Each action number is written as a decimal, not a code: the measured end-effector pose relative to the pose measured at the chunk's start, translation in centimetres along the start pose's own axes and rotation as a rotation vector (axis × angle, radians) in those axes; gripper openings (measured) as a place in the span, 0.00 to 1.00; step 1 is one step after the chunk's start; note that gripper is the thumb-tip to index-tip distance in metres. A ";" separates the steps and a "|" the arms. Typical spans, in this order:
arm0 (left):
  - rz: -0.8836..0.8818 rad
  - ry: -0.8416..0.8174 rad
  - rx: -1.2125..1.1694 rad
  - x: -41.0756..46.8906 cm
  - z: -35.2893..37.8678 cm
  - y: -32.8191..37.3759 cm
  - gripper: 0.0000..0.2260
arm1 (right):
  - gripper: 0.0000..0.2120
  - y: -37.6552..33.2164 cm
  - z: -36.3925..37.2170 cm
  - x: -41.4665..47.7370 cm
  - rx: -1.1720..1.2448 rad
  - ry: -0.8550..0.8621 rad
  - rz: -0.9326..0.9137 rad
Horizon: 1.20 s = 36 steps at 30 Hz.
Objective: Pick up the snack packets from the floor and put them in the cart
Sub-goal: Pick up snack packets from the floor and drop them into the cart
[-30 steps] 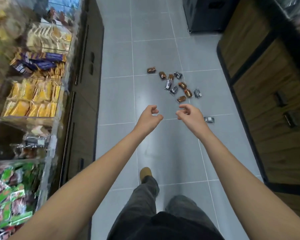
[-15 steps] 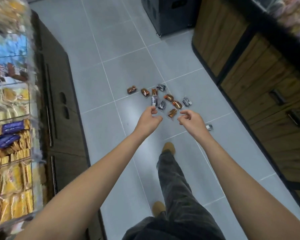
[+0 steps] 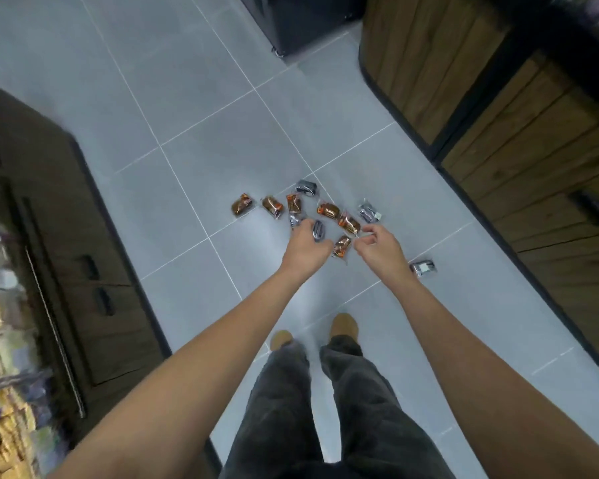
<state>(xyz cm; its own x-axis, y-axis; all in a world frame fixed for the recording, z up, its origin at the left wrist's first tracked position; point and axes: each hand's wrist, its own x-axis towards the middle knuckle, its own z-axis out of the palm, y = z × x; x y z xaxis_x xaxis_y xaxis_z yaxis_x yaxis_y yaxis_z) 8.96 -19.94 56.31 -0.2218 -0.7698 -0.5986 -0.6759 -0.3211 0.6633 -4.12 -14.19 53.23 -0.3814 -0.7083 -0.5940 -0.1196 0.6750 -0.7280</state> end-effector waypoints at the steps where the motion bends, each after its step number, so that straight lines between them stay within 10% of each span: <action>1: -0.010 -0.017 0.013 1.8 0.0 0.1 0.14 | 0.16 -0.4 0.3 1.3 0.015 0.007 0.019; 23: -0.104 -0.075 0.336 47.6 18.6 -26.9 0.34 | 0.19 26.8 18.0 41.4 0.077 0.277 0.428; 36: -0.035 0.095 0.533 58.1 25.9 -38.5 0.45 | 0.38 40.5 26.0 52.4 -0.106 0.402 0.597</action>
<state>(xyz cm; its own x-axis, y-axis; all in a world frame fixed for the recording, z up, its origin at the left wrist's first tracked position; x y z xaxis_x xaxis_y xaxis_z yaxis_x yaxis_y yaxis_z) 3.84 -38.02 -15.63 -0.1453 -0.8179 -0.5568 -0.9499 -0.0421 0.3097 -5.09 -29.36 -16.33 -0.7142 -0.0961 -0.6933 0.1337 0.9536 -0.2699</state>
